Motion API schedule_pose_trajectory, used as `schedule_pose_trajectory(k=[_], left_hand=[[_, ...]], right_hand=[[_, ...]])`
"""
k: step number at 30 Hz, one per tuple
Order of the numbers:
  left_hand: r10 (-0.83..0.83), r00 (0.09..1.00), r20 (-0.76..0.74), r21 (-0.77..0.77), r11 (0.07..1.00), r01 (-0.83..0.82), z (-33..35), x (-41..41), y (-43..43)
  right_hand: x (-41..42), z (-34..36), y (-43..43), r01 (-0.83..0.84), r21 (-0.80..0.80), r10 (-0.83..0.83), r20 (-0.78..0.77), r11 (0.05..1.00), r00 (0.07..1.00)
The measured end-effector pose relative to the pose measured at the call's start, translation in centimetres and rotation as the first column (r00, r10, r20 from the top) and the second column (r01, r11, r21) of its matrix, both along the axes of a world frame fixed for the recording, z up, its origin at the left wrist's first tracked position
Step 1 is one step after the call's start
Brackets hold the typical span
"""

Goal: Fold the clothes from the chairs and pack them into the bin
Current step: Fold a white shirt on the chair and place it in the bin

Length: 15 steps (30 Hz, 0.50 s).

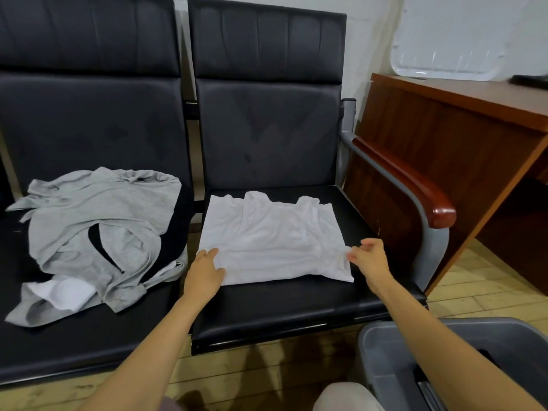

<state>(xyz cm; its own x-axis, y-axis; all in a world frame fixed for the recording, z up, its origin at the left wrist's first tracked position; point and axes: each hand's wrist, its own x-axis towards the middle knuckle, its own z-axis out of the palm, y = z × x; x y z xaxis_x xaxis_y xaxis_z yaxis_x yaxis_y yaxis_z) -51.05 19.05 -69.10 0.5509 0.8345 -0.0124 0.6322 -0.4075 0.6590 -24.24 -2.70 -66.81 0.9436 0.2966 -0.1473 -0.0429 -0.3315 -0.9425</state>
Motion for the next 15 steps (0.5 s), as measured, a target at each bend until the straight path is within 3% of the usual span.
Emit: schedule_pose_trajectory(k=[1,4,10,15], left_hand=[[-0.004,1.0,-0.007,-0.001,1.0,0.004,-0.1,0.0,0.0],[-0.014,1.0,-0.013,-0.003,1.0,0.014,-0.1,-0.1,-0.1],[-0.009,0.999,-0.031,-0.006,1.0,0.009,-0.1,-0.3,0.1],[0.029,0.996,0.08,-0.022,0.999,-0.028,0.2,-0.3,0.1]], right_hand=[[-0.2,-0.4,-0.2,0.022,-0.084,-0.019,0.031,0.996,0.999],[-1.7,-0.1,-0.5,-0.117,-0.36,0.142,0.045,0.925,0.989],[-2.6,-0.2,0.7,-0.2,-0.477,0.266,0.076,0.856,0.961],[-2.6,0.5,1.0,-0.058,-0.453,0.225,0.325,0.89,0.919]])
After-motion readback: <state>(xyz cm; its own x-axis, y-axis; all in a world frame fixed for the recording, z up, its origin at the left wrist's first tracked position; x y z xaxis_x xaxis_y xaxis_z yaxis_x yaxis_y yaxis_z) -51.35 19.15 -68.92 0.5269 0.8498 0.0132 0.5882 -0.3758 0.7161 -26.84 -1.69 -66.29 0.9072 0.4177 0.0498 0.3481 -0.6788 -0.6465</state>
